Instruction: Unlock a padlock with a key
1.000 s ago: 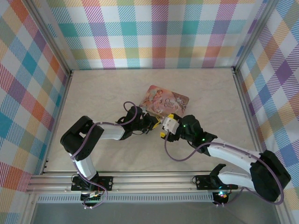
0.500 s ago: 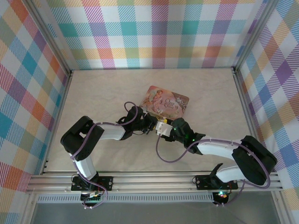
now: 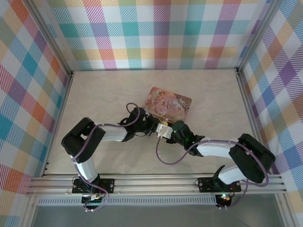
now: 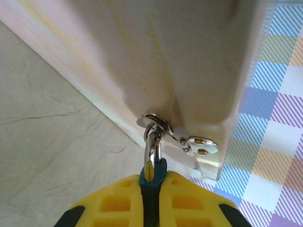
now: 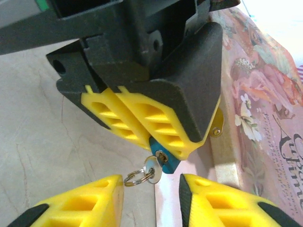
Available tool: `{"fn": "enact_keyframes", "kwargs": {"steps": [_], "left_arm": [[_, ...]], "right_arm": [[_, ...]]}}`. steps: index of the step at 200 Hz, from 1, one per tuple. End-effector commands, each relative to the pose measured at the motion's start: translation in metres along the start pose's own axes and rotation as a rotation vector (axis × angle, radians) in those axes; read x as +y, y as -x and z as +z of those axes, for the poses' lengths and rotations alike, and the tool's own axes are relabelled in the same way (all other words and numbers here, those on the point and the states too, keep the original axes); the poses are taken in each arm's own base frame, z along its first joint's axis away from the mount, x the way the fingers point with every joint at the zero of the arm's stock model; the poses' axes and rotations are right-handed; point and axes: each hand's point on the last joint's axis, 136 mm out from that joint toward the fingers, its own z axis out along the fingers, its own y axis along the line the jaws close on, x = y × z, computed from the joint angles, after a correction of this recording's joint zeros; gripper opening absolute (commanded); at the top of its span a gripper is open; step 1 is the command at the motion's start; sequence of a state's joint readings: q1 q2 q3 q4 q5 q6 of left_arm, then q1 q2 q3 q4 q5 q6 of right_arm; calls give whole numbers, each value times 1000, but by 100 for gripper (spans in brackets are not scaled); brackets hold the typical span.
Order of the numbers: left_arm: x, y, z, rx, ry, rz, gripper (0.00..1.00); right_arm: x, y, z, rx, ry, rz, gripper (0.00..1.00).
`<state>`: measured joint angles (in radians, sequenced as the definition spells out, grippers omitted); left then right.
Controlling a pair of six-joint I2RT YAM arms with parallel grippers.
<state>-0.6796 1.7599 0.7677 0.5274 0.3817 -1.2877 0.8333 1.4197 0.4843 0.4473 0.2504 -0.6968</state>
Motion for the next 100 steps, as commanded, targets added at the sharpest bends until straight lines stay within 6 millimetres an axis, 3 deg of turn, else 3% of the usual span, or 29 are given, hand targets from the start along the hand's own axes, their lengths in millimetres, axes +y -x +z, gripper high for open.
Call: {"fn": "enact_keyframes", "kwargs": {"steps": [1,100], "left_arm": [[-30,-6,-2,18,-71,32,0],[-29,-7,0,22,-70,30,0]], "right_arm": [[-11,16,2,-46,-46,6,34],[-17,15,8,-33,-85,47,16]]}}
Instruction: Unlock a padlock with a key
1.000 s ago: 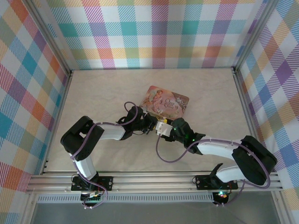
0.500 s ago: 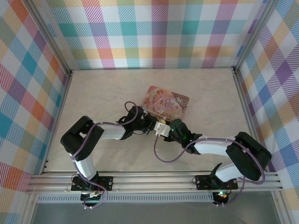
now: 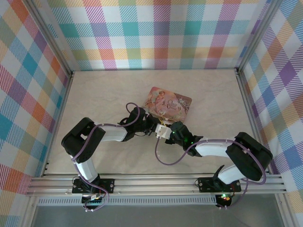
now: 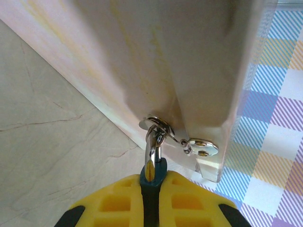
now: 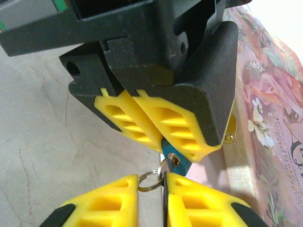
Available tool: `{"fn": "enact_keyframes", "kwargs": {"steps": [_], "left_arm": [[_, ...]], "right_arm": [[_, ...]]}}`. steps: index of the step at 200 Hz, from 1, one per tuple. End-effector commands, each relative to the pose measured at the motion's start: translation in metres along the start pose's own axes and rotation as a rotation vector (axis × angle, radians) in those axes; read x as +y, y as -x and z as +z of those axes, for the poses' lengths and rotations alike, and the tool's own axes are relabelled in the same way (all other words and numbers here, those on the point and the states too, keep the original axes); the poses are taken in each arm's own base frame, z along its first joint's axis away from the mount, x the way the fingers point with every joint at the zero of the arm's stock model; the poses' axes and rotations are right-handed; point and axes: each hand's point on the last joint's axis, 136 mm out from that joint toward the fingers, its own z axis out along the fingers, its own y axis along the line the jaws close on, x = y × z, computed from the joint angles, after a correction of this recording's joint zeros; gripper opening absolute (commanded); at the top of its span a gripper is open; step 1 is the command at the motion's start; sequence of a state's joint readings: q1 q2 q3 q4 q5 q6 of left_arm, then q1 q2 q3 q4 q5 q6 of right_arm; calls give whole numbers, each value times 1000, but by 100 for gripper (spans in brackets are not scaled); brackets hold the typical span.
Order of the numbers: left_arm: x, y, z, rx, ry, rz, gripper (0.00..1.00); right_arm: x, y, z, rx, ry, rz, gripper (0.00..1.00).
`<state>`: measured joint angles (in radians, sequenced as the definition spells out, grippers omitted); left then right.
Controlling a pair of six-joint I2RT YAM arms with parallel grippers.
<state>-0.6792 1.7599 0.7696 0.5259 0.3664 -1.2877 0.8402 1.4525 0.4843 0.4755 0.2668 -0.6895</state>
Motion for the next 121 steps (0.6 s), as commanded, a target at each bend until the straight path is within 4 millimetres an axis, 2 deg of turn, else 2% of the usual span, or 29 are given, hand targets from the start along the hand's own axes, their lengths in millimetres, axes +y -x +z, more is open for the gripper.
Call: {"fn": "enact_keyframes", "kwargs": {"steps": [1,50,121], "left_arm": [[-29,-10,-1,38,-72,29,0],[-28,-10,0,40,-71,28,0],[-29,-11,-1,38,-74,30,0]], "right_arm": [[-20,17,3,-43,-81,46,15],[-30,22,1,-61,-121,109,0],[-38,32,-5,-99,-135,228,0]]}}
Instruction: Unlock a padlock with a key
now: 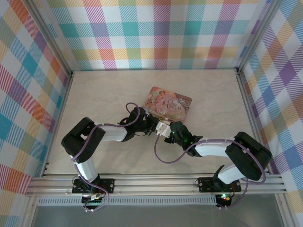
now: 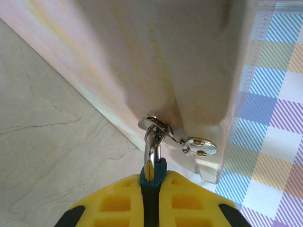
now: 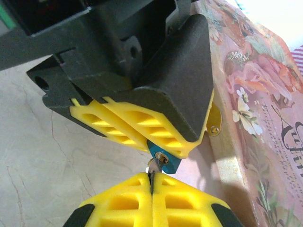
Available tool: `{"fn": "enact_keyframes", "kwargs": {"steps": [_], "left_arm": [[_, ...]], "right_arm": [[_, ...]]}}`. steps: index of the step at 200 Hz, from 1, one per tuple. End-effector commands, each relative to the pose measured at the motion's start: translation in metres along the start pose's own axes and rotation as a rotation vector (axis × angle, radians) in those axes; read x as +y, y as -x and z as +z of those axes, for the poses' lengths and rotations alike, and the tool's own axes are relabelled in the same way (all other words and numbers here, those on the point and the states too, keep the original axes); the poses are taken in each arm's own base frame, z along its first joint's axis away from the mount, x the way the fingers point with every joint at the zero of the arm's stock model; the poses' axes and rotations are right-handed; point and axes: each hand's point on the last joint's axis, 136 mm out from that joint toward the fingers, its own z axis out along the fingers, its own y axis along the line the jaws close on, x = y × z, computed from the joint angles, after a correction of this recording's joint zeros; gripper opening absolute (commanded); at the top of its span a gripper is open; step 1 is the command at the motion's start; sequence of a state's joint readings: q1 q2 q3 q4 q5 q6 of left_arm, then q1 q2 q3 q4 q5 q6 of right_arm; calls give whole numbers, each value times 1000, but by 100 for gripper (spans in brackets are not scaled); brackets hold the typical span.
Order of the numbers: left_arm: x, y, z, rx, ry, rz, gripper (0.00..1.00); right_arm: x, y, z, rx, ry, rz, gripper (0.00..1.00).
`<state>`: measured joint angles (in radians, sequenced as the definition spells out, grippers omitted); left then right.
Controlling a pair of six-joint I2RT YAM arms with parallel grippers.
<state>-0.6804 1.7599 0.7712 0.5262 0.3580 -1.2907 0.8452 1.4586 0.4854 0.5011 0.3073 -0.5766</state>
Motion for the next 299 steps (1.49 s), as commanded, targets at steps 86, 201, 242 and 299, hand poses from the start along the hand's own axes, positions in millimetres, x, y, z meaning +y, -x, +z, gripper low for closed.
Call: {"fn": "enact_keyframes", "kwargs": {"steps": [86,201,242,299], "left_arm": [[-28,-12,-1,44,-71,29,0],[-25,-14,0,42,-61,32,0],[-22,-14,1,40,-49,38,18],[-16,-9,-6,20,-18,48,31]], "right_arm": [[-32,37,-3,-170,-95,480,0],[-34,14,-6,-185,-44,768,0],[-27,4,-5,-163,-34,799,0],[-17,-9,-3,-132,-18,866,0]]}}
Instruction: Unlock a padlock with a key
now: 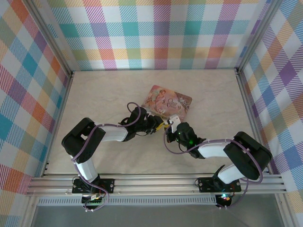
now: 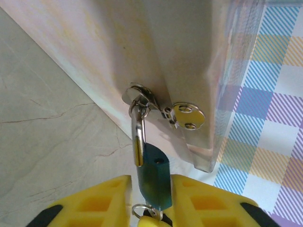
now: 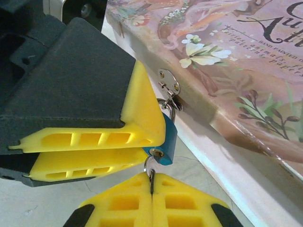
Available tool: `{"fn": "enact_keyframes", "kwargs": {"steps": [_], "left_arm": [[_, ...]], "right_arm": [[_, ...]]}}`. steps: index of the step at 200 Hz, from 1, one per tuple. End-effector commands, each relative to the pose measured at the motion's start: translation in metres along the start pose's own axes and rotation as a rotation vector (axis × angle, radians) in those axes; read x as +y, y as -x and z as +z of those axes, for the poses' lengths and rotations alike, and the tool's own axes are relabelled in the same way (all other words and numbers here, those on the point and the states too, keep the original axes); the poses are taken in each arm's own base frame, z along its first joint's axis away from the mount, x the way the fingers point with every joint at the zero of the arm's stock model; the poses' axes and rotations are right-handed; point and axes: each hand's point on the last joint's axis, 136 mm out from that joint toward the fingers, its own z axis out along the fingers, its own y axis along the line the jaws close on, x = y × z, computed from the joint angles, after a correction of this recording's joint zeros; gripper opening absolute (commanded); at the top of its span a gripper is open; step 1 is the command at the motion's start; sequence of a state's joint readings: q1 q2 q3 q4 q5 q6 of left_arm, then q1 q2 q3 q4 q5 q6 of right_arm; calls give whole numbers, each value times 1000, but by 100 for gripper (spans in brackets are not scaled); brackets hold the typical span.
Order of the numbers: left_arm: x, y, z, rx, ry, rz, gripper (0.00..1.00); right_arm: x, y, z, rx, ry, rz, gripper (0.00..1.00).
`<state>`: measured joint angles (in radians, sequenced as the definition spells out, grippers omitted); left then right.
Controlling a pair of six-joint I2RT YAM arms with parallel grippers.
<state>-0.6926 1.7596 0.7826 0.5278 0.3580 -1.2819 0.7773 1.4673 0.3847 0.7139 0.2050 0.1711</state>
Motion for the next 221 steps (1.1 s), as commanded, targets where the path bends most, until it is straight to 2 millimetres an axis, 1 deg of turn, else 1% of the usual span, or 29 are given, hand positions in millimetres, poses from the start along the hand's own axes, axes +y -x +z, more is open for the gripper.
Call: {"fn": "enact_keyframes", "kwargs": {"steps": [1,24,40,64,78,115,131,150,161,186,204,221], "left_arm": [[-10,-4,-8,9,-5,29,32],[-10,0,-17,-8,9,44,40],[-11,4,-25,-24,21,58,48],[-12,11,-40,-54,50,90,58],[-12,17,-50,-69,71,106,62],[-12,41,-80,-136,145,154,70],[-15,53,-94,-169,185,190,74],[-19,65,-105,-192,226,227,78],[-21,71,-109,-199,242,250,81],[-20,90,-115,-217,276,256,85],[-20,102,-114,-218,281,257,86],[-20,113,-106,-199,288,269,88]], "right_arm": [[-9,5,0,-42,-33,70,0],[-9,3,-2,-46,-28,110,0],[-9,3,-3,-51,-20,158,0],[-9,1,-6,-57,-3,269,0],[-9,-1,-8,-61,6,345,0],[-8,-7,-7,-67,43,541,0],[-9,-11,-5,-59,59,627,0],[-8,-18,-3,-41,84,721,0],[-7,-22,-2,-27,103,764,0],[-9,-30,0,-4,113,839,0],[-10,-34,1,9,107,860,0],[-10,-38,2,32,108,887,0]]}}
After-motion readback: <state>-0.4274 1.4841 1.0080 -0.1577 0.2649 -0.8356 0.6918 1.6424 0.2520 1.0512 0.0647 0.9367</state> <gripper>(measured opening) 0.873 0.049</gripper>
